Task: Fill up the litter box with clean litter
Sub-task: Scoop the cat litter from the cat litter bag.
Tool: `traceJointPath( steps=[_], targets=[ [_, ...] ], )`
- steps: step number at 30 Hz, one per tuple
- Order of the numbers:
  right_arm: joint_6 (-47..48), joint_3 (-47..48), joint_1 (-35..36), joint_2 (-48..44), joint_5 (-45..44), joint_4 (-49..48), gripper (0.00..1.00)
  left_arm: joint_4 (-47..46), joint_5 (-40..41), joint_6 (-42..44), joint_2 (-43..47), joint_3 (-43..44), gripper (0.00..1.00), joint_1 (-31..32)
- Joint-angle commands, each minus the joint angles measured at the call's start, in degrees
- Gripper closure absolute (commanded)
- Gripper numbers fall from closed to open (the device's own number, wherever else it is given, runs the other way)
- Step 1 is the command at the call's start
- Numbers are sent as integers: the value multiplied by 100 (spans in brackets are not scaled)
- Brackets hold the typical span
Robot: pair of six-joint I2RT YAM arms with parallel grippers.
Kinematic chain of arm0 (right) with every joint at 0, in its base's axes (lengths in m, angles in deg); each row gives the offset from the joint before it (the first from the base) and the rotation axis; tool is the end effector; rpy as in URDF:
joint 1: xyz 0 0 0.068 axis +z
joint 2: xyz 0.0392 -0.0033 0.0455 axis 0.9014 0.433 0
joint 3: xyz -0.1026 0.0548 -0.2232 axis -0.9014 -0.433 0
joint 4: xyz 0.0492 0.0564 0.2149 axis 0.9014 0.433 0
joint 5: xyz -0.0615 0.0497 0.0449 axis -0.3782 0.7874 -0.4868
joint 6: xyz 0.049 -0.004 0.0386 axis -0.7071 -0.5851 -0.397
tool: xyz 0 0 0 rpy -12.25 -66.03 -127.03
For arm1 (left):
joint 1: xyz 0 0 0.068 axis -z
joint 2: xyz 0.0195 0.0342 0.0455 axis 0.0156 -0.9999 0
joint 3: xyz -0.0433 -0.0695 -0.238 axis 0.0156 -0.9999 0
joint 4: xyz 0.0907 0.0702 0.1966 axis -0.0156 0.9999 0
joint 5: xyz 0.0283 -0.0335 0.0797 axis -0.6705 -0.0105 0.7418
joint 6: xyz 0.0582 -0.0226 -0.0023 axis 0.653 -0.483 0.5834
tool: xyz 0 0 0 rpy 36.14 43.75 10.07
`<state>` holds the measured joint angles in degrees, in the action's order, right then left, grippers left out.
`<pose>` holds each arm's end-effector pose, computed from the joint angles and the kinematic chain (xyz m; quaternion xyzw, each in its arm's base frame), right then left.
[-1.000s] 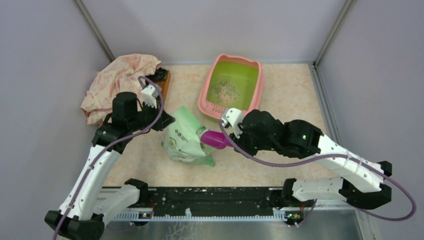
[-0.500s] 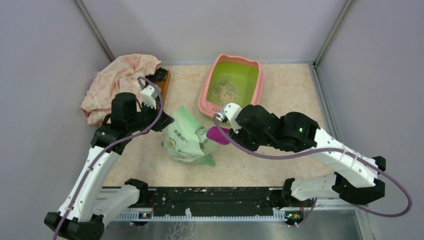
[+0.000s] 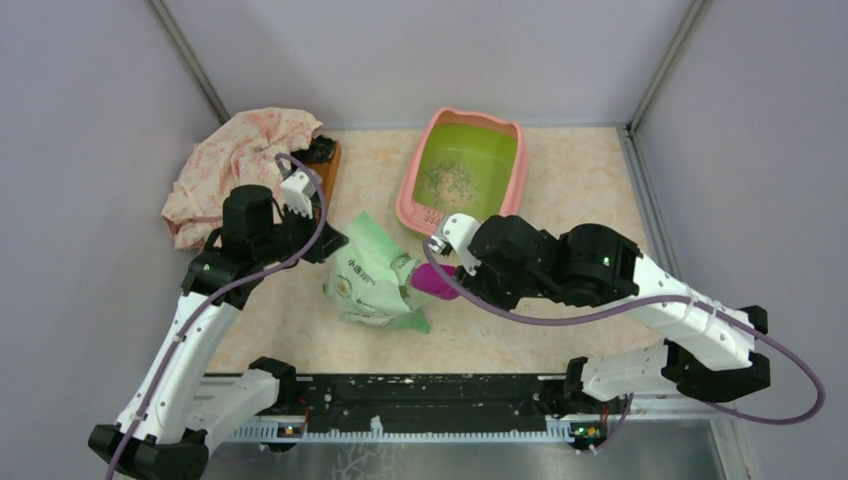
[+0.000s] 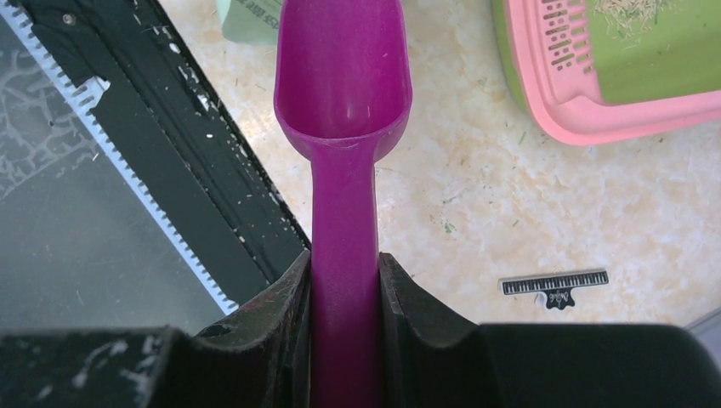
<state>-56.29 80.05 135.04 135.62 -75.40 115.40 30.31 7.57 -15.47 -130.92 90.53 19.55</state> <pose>0.0645 0.1532 0.3898 -0.4890 0.8030 0.1150 0.3207 0.1556 -0.0715 0.3367 0.1763 0.8311 -0.2745 0.4503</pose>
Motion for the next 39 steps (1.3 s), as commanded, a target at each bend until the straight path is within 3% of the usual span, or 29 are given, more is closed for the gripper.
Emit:
traceJointPath(
  steps=[1, 10, 20, 39],
  targets=[
    [-169, 132, 179, 31, -15, -29, 100, -738, -211, -15, 235, 275, 100, 33],
    [-77, 268, 199, 644, 101, -158, 100, -817, -331, -38, 272, 234, 100, 33],
    [-38, 1884, 43, 2395, -17, 558, 100, -871, -650, -97, 334, 184, 100, 32],
    [-95, 2325, -223, 3594, 49, 744, 100, -1051, -1016, -337, 340, -66, 100, 33]
  ],
)
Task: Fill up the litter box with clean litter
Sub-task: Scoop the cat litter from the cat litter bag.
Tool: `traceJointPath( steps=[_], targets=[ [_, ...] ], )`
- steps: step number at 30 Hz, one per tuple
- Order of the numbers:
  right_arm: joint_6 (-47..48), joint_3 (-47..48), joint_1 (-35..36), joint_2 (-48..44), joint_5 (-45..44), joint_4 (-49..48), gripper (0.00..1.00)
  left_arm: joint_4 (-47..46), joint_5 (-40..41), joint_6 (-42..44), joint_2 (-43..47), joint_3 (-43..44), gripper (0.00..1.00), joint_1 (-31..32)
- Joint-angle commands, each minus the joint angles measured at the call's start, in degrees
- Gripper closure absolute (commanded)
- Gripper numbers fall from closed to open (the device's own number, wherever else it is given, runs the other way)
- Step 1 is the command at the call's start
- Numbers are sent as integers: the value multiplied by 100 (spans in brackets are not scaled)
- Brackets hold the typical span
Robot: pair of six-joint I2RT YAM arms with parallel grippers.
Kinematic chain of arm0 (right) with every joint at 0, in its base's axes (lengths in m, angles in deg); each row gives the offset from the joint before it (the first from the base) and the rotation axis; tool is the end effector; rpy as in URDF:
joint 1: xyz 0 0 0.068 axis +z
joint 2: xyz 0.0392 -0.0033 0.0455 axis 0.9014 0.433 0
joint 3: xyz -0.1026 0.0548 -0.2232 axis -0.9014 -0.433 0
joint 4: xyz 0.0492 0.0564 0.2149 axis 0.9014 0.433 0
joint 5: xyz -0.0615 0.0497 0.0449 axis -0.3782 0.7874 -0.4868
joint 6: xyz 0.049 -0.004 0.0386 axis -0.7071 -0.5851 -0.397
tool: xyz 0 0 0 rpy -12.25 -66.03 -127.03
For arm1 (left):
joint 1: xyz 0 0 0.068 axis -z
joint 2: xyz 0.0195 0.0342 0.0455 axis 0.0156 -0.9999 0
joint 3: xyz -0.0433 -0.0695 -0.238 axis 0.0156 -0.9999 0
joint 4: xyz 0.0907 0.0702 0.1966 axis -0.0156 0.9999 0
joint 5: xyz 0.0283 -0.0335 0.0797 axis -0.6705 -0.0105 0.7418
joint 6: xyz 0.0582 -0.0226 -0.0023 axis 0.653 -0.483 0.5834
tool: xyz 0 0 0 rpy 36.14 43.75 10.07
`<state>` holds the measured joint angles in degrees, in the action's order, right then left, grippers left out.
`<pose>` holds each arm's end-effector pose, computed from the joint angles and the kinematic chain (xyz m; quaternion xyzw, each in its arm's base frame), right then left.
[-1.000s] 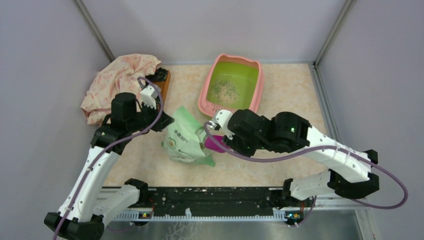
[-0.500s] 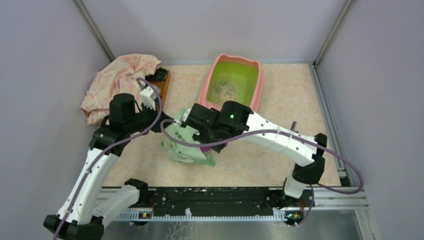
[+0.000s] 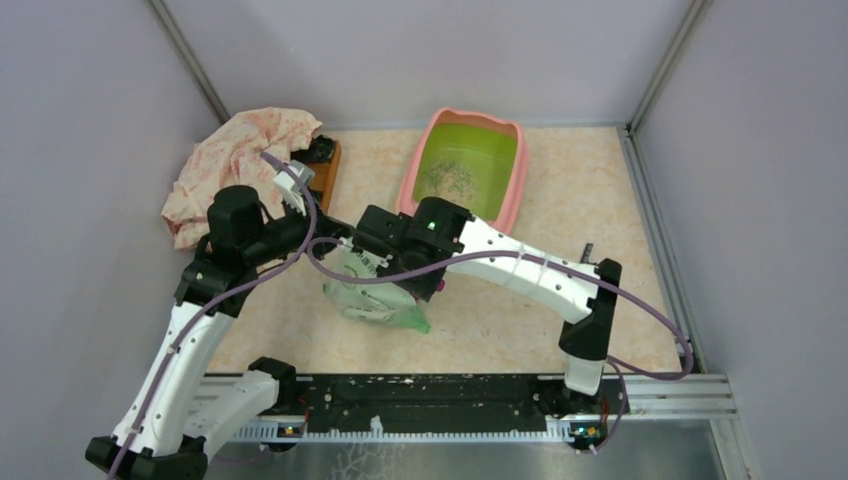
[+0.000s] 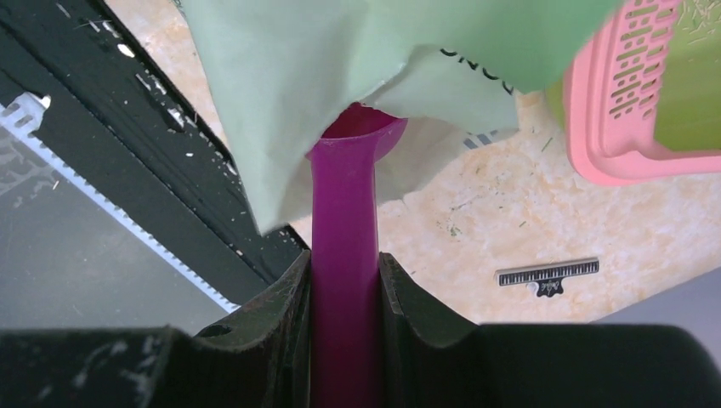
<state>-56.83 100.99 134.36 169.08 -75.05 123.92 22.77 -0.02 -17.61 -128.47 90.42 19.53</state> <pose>0.1097 0.2726 0.3428 -0.5208 0.8343 0.0064 0.1808 0.1479 -0.0748 0.3575 0.2074 0.7723 -0.3403 0.4947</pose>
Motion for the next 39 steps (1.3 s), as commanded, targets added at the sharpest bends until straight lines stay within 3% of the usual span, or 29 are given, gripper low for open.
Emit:
traceJointPath(
  steps=[1, 13, 16, 25, 33, 39],
  targets=[
    [-41, 221, -175, 288, 39, -113, 100, -292, -269, -129, 108, -69, 100, 35],
    [35, 588, 105, 912, 191, -280, 100, 39, 286, -73, 294, -369, 99, 35],
    [-43, 655, 243, 838, 124, -244, 100, 258, 594, -91, 235, -252, 93, 32],
    [-264, 401, 648, 540, 29, -257, 100, 643, 1009, -156, 99, -56, 62, 28],
    [-232, -95, 653, 312, -22, -533, 100, 1301, 2092, -152, 435, 513, 51, 32],
    [-190, -169, 615, 255, -62, -593, 100, 1780, 1904, -102, 105, 637, 48, 33]
  ],
)
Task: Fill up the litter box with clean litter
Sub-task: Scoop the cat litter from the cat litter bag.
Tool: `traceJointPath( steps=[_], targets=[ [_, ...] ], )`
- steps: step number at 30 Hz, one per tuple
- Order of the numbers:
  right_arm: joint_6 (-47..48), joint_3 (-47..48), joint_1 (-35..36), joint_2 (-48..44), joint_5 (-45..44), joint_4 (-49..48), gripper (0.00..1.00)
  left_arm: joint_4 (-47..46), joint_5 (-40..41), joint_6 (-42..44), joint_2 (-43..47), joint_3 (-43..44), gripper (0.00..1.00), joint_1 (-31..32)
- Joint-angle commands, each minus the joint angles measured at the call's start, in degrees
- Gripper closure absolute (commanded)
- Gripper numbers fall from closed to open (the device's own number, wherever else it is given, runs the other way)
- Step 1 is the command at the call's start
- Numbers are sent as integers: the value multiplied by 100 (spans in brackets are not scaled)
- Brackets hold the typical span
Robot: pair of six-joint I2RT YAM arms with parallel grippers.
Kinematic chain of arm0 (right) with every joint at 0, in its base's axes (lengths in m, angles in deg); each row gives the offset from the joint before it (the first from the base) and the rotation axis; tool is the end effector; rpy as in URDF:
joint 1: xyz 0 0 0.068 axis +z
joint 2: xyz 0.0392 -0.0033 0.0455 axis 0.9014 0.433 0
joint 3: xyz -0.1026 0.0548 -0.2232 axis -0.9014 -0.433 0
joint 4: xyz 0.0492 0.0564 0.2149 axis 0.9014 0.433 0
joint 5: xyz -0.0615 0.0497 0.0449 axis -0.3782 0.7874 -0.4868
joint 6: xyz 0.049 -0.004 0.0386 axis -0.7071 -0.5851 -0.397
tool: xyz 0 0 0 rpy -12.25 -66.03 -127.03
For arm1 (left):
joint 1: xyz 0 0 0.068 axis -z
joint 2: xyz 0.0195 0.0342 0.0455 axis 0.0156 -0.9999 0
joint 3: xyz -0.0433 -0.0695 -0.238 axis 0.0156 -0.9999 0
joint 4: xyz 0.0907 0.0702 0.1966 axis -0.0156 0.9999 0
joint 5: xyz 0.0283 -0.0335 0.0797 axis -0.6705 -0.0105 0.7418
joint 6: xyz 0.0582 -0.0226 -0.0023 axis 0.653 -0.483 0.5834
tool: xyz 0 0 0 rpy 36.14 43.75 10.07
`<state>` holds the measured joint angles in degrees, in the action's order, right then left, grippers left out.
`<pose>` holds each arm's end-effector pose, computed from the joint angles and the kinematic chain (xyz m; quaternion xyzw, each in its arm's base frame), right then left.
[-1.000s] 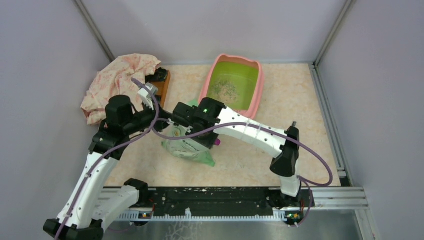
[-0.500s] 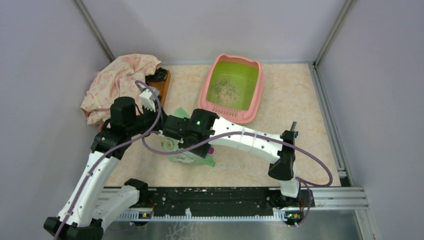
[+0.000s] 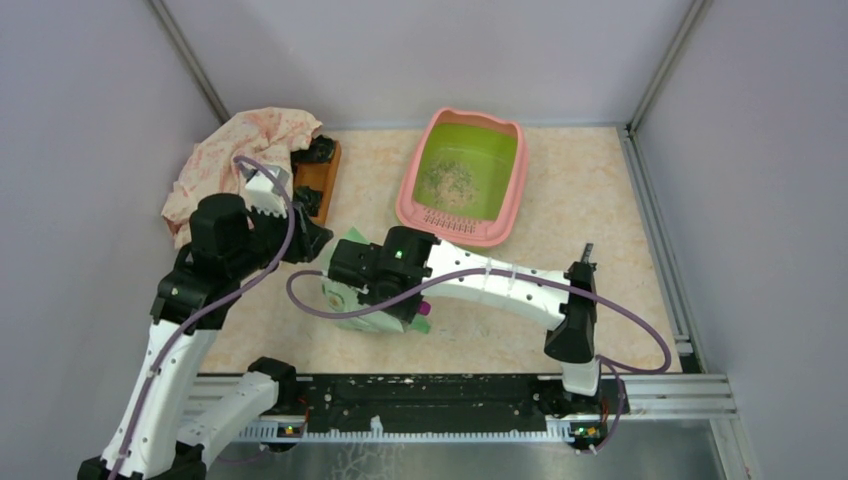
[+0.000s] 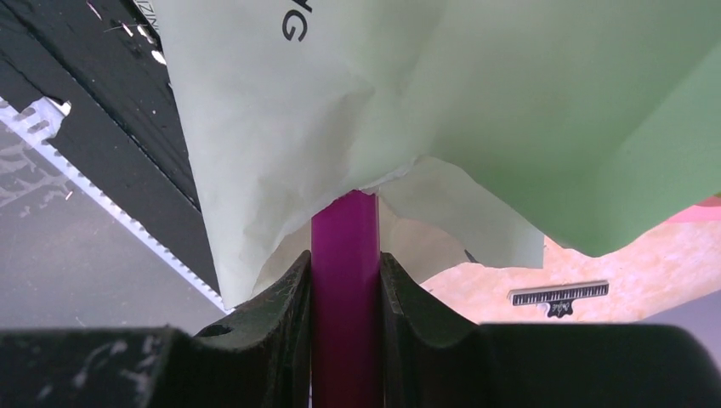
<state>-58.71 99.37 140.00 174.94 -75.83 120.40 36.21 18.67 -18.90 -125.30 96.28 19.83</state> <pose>0.0900 0.3093 0.3090 -0.5523 0.8183 -0.0095 0.1589 0.1277 -0.0534 0.3672 0.1075 0.8254 -0.2194 0.5090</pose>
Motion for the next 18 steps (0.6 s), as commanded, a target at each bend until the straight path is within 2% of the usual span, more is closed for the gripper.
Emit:
traceJointPath(
  steps=[1, 9, 18],
  targets=[
    [-2, -30, 36, -344, 13, -251, 100, 437, -42, 10, -224, 1, 48, 4],
    [114, -367, -319, -589, 11, -505, 100, 734, -476, 26, -211, 11, 48, 9],
    [341, -596, -710, -733, 85, -694, 100, 955, -465, 31, -147, 207, 45, 13]
  ],
)
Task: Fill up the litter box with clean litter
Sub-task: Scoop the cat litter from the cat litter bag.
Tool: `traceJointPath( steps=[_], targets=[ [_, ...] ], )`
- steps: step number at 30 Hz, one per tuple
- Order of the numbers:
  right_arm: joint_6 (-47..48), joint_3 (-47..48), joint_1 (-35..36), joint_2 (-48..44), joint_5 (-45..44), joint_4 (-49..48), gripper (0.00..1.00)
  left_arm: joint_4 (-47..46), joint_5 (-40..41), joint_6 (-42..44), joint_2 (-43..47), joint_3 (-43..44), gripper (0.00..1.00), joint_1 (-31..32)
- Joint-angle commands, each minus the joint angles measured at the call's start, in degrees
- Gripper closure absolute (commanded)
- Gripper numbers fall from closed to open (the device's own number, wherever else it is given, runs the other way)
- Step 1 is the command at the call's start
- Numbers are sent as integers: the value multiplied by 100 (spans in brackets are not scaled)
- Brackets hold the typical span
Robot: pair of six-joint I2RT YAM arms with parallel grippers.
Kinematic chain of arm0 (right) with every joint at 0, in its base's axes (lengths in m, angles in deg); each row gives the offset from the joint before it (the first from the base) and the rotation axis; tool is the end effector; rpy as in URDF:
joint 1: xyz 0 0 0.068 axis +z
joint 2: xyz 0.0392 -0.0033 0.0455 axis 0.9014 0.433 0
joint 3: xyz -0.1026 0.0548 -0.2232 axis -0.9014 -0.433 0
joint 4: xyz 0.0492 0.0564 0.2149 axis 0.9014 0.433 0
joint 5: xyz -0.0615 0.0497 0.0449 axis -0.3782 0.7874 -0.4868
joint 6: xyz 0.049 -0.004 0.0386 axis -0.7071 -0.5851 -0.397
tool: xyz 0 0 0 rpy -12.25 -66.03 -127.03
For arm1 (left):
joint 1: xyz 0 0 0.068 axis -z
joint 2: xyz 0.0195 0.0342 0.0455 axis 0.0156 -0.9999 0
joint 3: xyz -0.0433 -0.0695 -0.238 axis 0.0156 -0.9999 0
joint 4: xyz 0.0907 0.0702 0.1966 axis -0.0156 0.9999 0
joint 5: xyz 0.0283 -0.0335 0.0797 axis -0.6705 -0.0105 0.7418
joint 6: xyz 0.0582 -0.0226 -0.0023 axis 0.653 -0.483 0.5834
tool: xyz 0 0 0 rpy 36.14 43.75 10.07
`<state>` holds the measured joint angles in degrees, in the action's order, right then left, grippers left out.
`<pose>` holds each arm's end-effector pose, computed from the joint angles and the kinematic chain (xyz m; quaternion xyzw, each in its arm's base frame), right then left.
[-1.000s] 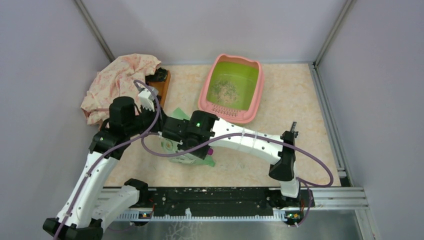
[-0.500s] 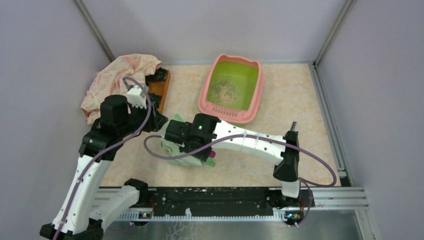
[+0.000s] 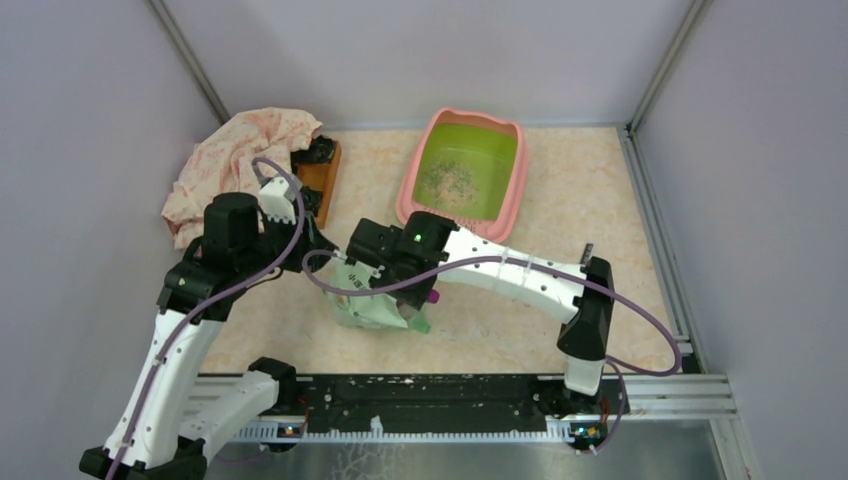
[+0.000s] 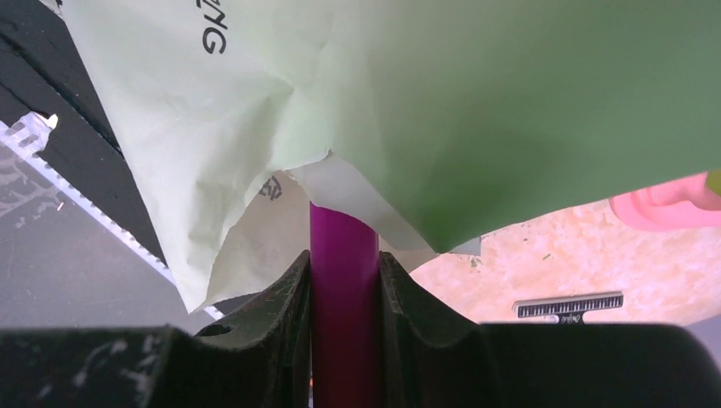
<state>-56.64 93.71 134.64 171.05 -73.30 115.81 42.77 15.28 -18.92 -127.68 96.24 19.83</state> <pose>0.1140 0.2932 0.3083 -0.5284 0.8329 0.0126 0.1642 0.1299 -0.0571 0.3501 0.1177 0.8623 -0.2302 0.4353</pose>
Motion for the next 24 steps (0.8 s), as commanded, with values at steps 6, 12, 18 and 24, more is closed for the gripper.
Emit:
traceJointPath(
  steps=[6, 12, 18, 24],
  targets=[
    [233, -18, -234, -331, -147, -302, 100, 277, -442, 15, 10, 147, 45, 8],
    [278, -54, -271, -384, -132, -348, 100, 138, -777, -9, -47, -99, 45, 12],
    [261, -175, -267, -467, -61, -421, 100, -1, -105, 62, -82, -311, 45, 12],
    [177, -360, 33, -528, -41, -575, 100, -467, -82, -64, -311, -434, 45, 9]
  ],
)
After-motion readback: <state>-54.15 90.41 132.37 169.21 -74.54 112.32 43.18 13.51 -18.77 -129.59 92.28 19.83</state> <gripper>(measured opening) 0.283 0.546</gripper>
